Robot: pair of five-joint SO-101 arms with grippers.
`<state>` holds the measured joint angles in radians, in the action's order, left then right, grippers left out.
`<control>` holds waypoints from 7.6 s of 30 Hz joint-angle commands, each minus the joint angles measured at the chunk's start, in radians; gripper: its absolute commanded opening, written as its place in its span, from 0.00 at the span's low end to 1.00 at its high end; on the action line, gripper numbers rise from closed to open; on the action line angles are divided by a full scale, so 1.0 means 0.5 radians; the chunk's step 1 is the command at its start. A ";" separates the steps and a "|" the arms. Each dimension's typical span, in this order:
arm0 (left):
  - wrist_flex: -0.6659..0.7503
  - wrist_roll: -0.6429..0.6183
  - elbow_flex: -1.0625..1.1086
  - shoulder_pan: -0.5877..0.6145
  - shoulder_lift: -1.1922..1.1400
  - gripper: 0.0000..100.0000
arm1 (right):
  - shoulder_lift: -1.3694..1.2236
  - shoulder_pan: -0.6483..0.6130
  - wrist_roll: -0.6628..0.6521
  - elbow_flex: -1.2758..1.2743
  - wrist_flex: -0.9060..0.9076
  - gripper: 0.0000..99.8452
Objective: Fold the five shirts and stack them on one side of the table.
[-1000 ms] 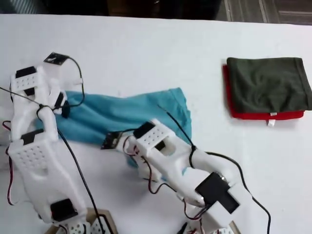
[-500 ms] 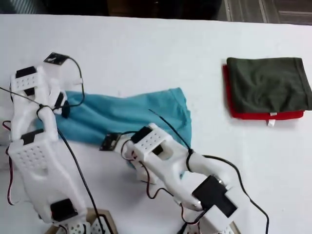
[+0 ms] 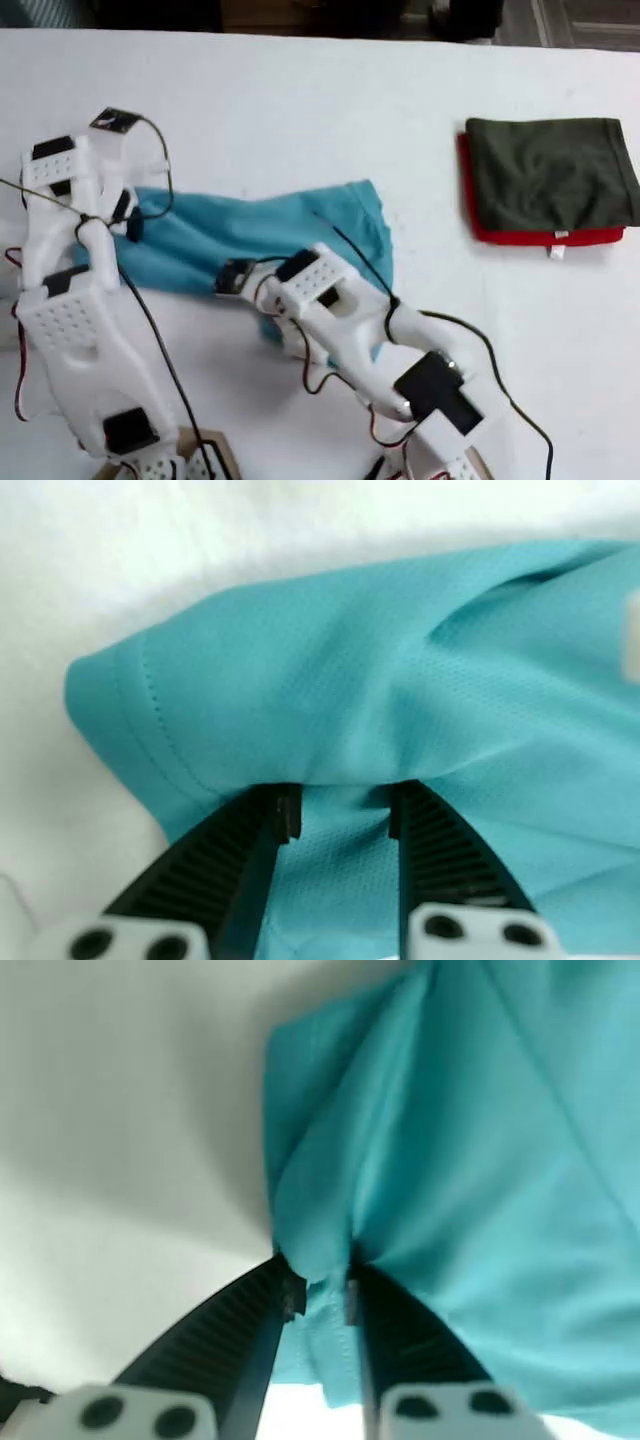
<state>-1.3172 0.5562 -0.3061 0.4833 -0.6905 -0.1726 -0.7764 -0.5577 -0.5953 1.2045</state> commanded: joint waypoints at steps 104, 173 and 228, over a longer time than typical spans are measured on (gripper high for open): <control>-0.654 0.150 -0.097 0.169 0.288 0.17 | -1.680 0.661 0.322 3.738 0.787 0.02; -0.902 -0.166 -0.830 0.120 -0.107 0.21 | -0.750 0.913 0.307 3.483 1.128 0.02; -0.939 -0.377 -0.855 -0.914 0.927 0.03 | 2.039 1.978 0.310 -0.393 -0.094 0.02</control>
<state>-1.7699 0.4028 -0.7311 0.1197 -0.3207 0.6820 0.1028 -0.3997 -0.5340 1.2720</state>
